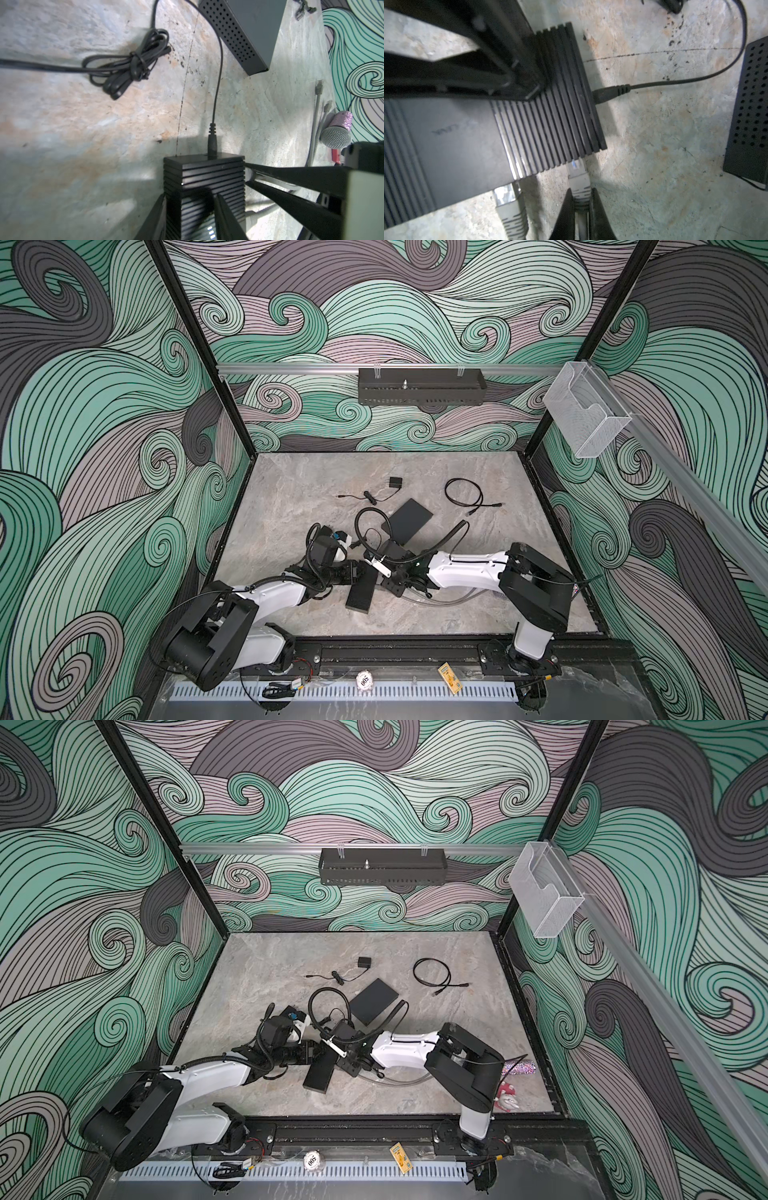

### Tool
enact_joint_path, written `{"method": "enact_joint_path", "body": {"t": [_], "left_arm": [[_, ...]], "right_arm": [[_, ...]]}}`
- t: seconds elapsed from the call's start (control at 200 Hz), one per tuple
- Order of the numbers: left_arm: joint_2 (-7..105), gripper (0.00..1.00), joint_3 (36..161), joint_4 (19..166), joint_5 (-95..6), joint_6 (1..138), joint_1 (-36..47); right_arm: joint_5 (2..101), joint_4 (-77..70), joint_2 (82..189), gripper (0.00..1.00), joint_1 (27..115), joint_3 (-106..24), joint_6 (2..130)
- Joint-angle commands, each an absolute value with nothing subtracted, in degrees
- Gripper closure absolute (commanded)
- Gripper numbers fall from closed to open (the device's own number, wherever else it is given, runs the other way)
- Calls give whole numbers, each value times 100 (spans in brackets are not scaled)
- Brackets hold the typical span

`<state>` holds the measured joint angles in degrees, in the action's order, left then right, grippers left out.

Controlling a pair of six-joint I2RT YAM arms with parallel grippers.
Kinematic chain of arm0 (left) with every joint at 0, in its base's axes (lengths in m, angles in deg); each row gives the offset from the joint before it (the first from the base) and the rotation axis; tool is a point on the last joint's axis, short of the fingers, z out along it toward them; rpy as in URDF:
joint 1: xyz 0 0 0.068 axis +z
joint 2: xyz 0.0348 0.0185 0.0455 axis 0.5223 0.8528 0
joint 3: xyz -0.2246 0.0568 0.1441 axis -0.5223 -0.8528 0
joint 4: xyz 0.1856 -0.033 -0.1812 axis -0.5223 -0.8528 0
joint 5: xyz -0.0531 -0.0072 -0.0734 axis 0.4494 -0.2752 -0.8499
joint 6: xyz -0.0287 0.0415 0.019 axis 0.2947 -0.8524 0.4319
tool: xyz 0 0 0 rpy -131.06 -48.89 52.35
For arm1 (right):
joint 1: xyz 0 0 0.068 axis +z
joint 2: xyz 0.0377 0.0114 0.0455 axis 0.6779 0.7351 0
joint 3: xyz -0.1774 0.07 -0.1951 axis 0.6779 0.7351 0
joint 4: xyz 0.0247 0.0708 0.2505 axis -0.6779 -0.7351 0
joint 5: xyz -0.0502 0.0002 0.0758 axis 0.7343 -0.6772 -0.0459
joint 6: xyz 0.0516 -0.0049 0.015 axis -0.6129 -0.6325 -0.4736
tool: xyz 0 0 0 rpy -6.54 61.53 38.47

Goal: Insert the plug into the switch port

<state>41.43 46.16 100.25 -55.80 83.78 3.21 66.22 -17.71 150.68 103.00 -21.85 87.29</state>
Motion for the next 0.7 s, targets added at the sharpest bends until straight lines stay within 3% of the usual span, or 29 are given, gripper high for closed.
{"method": "enact_joint_path", "body": {"t": [0.0,0.355,0.695], "left_arm": [[4345,64,4504,10352,-7038,8419,68],[4498,64,4449,10760,-7069,8762,-6],[4422,65,4416,10786,-7048,8841,-77]], "right_arm": [[5839,-693,15301,100,10405,-2712,8977],[5708,-818,15483,100,10358,-3191,9070],[4752,-314,15494,100,10257,-3264,9301]]}}
